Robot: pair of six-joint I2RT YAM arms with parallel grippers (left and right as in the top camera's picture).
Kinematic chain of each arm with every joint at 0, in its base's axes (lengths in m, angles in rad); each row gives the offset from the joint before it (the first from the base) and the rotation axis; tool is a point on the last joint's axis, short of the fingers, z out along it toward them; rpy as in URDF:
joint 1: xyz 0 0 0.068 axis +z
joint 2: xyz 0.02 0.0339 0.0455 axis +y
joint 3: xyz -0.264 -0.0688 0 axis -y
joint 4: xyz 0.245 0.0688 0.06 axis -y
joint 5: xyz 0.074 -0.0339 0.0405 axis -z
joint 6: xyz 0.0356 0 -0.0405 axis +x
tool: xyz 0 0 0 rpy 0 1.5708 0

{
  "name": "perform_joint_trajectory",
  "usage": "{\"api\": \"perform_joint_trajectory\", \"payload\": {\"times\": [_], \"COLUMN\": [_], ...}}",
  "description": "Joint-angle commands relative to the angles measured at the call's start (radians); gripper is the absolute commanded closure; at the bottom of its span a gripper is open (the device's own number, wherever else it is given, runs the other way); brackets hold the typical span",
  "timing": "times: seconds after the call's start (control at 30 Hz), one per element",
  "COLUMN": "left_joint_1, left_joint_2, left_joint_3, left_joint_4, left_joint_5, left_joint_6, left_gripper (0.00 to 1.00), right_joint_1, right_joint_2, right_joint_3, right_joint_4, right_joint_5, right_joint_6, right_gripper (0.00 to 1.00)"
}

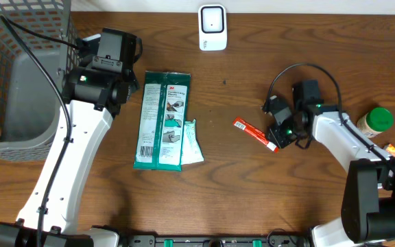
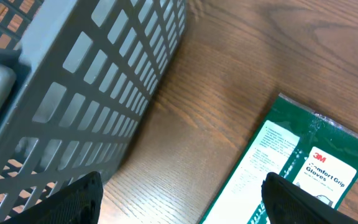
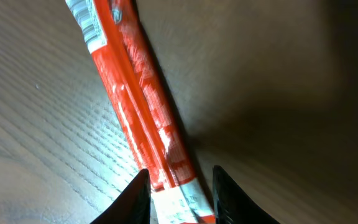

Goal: Scan the item barcode

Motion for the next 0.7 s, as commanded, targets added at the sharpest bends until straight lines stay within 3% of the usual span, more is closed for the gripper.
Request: {"api": "perform_joint_trajectory", "payload": {"times": [0.0,0.17,0.37,0.6,0.67], "left_joint_1": [0.002,0.002,0.002,0.002,0.002], "left_joint_2": [0.004,0.004,0.004,0.004,0.004], "left_joint_3": [-0.005,-0.005,-0.005,-0.005,-0.005], "left_joint_4": [-0.003,-0.003,-0.003,-0.003,-0.003], "left_joint_5": [-0.014,-0.013,-0.013,-0.014,-0.013], "left_joint_6": [0.013,0.013,0.013,0.013,0.013], "left_gripper": [0.18,0.18,0.18,0.18,0.18], "right_joint_1": [0.019,0.029,0.028,0.028,0.028], "right_joint_2": [0.007,0.007,0.007,0.007,0.007], "right_joint_3": [-0.061,-0.134,-0.162,-0.162,-0.162], "right_joint_4": [0.036,0.098,0.141,0.141,0.140], "right_joint_5": [-0.034,-0.034,-0.033,-0.034,-0.034], "right_joint_6": [0.005,0.005,0.034,0.055,0.068], "right_gripper": [0.72,0.72,0.81,0.79,0.86]}}
